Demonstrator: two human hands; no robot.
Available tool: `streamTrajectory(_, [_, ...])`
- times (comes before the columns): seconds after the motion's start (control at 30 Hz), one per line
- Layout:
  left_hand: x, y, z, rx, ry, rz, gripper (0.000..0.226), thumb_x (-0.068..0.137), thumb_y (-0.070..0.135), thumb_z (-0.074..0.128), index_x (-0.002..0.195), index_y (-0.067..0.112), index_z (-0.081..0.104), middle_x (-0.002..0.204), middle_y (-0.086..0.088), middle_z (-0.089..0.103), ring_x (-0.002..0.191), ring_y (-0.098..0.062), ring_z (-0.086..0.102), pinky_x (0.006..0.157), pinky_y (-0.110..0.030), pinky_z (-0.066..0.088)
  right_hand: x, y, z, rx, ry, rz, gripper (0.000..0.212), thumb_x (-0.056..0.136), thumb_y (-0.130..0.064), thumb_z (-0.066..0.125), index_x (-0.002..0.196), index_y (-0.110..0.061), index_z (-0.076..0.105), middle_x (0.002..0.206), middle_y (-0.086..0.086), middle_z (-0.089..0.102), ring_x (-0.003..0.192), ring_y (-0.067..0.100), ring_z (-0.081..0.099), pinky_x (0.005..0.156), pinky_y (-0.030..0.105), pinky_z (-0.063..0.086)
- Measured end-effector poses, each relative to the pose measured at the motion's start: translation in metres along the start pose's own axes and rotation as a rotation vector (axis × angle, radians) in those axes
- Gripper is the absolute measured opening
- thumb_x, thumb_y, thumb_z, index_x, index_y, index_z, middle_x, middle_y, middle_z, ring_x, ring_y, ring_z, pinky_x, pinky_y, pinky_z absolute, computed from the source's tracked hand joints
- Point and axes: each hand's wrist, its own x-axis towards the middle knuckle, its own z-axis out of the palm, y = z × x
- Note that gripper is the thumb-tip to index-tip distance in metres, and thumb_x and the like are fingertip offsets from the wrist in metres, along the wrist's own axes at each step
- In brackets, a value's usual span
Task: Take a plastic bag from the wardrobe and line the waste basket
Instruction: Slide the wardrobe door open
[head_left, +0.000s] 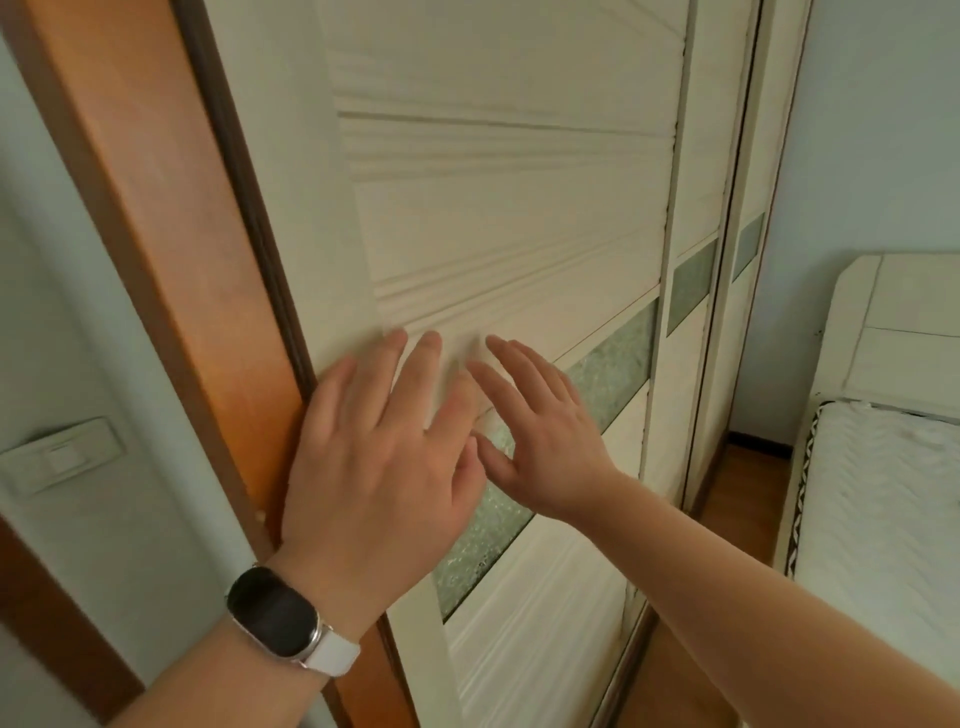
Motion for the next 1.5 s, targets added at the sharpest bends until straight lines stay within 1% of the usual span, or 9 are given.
streamTrajectory(0.2, [0.007,0.011,0.007,0.081,-0.018,-0.111,0.041,0.098,0.036,0.045,0.127,0.012,0.058,0.144,-0.017,0.05,0.137,-0.036,0.04,0.112,-0.054,0.026,0.01,0.013,0.056,0.179,0.221,-0.086,0.061,0.1,-0.053,0.028,0.143,-0.011,0.041,0.15,0.022,0.036,0.141,0.037,0.034,0.108,0.058,0.034])
streamTrajectory(0.3, [0.008,0.012,0.01,0.13,-0.03,-0.114,0.04,0.099,0.037,0.044,0.126,0.012,0.06,0.144,-0.017,0.051,0.138,-0.036,0.039,0.111,-0.055,0.026,0.012,0.012,0.076,0.21,0.325,-0.074,0.061,0.1,-0.055,0.026,0.142,-0.013,0.039,0.153,0.016,0.029,0.142,0.036,0.031,0.11,0.061,0.031])
streamTrajectory(0.43, [0.005,0.012,0.015,0.223,-0.051,-0.114,0.042,0.1,0.039,0.041,0.127,0.012,0.059,0.146,-0.017,0.048,0.14,-0.036,0.036,0.111,-0.056,0.025,0.016,0.013,0.091,0.188,0.424,-0.084,0.062,0.098,-0.055,0.025,0.142,-0.015,0.038,0.149,0.016,0.033,0.141,0.034,0.033,0.109,0.06,0.031])
streamTrajectory(0.63, [0.003,0.016,0.018,0.331,-0.132,-0.129,0.045,0.102,0.038,0.033,0.128,0.009,0.057,0.15,-0.019,0.043,0.144,-0.038,0.029,0.113,-0.059,0.019,0.015,0.016,0.093,0.181,0.444,-0.106,0.061,0.096,-0.054,0.031,0.143,-0.014,0.04,0.15,0.014,0.032,0.141,0.035,0.033,0.112,0.058,0.028])
streamTrajectory(0.9, [0.006,0.016,0.022,0.391,-0.149,-0.098,0.05,0.101,0.035,0.022,0.136,0.01,0.047,0.153,-0.02,0.036,0.146,-0.04,0.023,0.113,-0.061,0.016,0.018,0.02,0.1,0.157,0.449,-0.098,0.064,0.095,-0.054,0.031,0.148,-0.018,0.034,0.153,0.014,0.031,0.145,0.031,0.028,0.113,0.056,0.026])
streamTrajectory(1.03, [0.008,0.018,0.027,0.375,-0.145,-0.098,0.052,0.098,0.035,0.025,0.14,0.012,0.044,0.156,-0.02,0.032,0.147,-0.039,0.02,0.115,-0.06,0.012,0.019,0.026,0.102,0.159,0.451,-0.102,0.064,0.095,-0.052,0.032,0.15,-0.019,0.032,0.153,0.015,0.032,0.144,0.033,0.029,0.113,0.056,0.026])
streamTrajectory(1.27, [0.019,0.021,0.043,0.394,-0.119,-0.055,0.05,0.097,0.033,0.041,0.143,0.014,0.041,0.159,-0.017,0.027,0.148,-0.035,0.018,0.118,-0.055,0.004,0.021,0.048,0.105,0.153,0.444,-0.097,0.064,0.094,-0.052,0.033,0.149,-0.019,0.033,0.152,0.015,0.032,0.144,0.032,0.028,0.114,0.055,0.026])
streamTrajectory(1.37, [0.029,0.022,0.055,0.417,-0.062,-0.029,0.047,0.098,0.034,0.04,0.141,0.014,0.044,0.158,-0.016,0.03,0.148,-0.034,0.02,0.117,-0.054,0.007,0.022,0.063,0.108,0.154,0.448,-0.1,0.063,0.094,-0.052,0.033,0.147,-0.018,0.036,0.151,0.016,0.033,0.144,0.033,0.029,0.113,0.056,0.026])
streamTrajectory(1.5, [0.047,0.028,0.072,0.437,0.021,0.006,0.041,0.099,0.036,0.041,0.132,0.015,0.054,0.152,-0.013,0.043,0.144,-0.032,0.03,0.116,-0.054,0.013,0.023,0.088,0.11,0.157,0.457,-0.107,0.064,0.093,-0.051,0.034,0.147,-0.017,0.036,0.152,0.013,0.032,0.143,0.033,0.031,0.113,0.056,0.027])
